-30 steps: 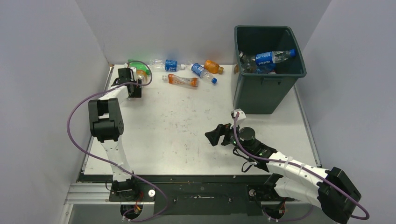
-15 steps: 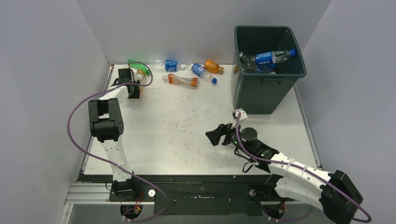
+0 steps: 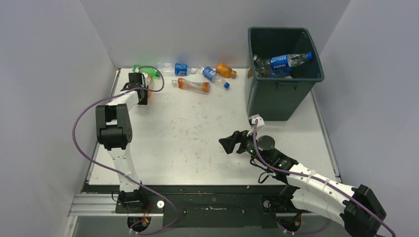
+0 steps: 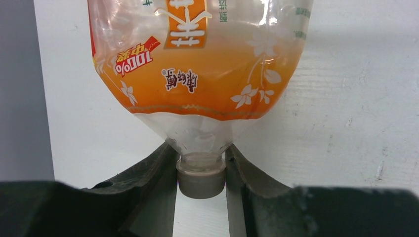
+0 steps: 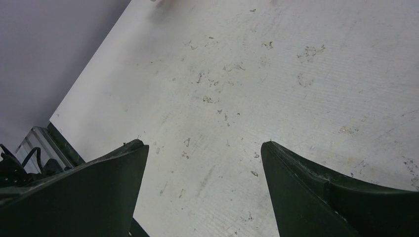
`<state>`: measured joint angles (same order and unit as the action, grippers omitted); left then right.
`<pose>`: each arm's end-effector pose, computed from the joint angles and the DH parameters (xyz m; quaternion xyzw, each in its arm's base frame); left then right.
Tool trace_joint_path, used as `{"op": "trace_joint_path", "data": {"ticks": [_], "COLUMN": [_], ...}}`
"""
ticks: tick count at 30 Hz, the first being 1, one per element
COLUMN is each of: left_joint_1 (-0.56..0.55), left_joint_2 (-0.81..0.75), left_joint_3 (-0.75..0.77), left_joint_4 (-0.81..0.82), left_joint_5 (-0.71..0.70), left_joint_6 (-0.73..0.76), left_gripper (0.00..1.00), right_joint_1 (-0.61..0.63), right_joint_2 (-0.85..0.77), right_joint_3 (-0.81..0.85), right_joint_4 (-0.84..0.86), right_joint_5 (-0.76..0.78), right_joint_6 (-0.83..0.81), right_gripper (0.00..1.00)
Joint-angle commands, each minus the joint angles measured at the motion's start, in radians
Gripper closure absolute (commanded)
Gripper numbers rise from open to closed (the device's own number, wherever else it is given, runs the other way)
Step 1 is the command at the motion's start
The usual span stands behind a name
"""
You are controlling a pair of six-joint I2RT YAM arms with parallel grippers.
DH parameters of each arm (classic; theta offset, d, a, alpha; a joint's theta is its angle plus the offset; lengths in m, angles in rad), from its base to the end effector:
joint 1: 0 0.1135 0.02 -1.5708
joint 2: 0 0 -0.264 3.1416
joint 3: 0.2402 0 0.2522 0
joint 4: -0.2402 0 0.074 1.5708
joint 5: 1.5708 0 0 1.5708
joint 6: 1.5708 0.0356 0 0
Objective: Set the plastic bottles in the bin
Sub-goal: Pick up the plastic bottle at the center of the board, then place the plastic bottle in the trash bin.
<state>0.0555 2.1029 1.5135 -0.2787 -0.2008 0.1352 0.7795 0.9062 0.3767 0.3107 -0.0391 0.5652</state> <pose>0.4602 0.0327 0.1716 0.0028 0.9348 0.1263 0.3319 0.1454 0.1457 0.2256 -0.0956 0.7742 0.4015 0.4799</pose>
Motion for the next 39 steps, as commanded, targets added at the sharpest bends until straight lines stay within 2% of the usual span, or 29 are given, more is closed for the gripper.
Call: {"op": "trace_joint_path", "data": {"ticks": [1,7,12,15,17,20,21,23,28,33,36,39], "left_joint_1": [-0.003,-0.046,-0.171,-0.269,-0.33,-0.408,-0.431,-0.487,-0.599,-0.683,-0.756,-0.802], "left_joint_2": [-0.047,-0.289,-0.591,-0.778,-0.901,-1.076,-1.13,-1.238,-1.41,-1.46,-1.505,-1.55], "left_joint_3": [-0.049,-0.146,-0.293,-0.406,-0.486,-0.614,-0.658,-0.743,-0.914,-0.987,-1.023,-1.045], "left_joint_4": [0.06,0.062,0.072,0.094,0.13,0.242,0.282,0.351,0.521,0.546,0.545,0.549], "left_joint_5": [-0.041,-0.091,-0.135,-0.11,-0.027,0.209,0.303,0.418,0.565,0.538,0.465,0.387], "left_joint_6": [-0.016,-0.106,-0.158,-0.181,-0.196,-0.15,-0.124,-0.044,0.067,0.116,0.189,0.242], "left_gripper": [1.0,1.0,1.0,1.0,1.0,1.0,1.0,1.0,1.0,1.0,1.0,1.0], "right_joint_1": [-0.006,-0.006,-0.005,-0.001,-0.001,-0.005,-0.005,-0.009,-0.016,-0.018,-0.018,-0.019], "right_joint_2": [-0.037,-0.036,-0.029,-0.034,-0.037,-0.046,-0.047,-0.047,-0.106,-0.175,-0.113,-0.018], "right_joint_3": [0.022,0.035,0.08,0.104,0.131,0.196,0.231,0.306,0.462,0.592,0.741,0.874], "right_joint_4": [0.005,0.009,-0.008,-0.017,-0.031,-0.076,-0.097,-0.148,-0.261,-0.373,-0.547,-0.685], "right_joint_5": [0.022,0.017,0.014,0.008,0.013,0.011,0.005,-0.006,0.008,-0.009,-0.062,-0.182], "right_joint_6": [-0.011,-0.013,-0.001,0.007,0.006,0.002,-0.002,-0.009,-0.057,-0.15,-0.18,-0.193], "right_gripper": [0.13,0.13,0.12,0.11,0.08,0.02,0.07,0.1,0.1,0.1,0.1,0.1]}}
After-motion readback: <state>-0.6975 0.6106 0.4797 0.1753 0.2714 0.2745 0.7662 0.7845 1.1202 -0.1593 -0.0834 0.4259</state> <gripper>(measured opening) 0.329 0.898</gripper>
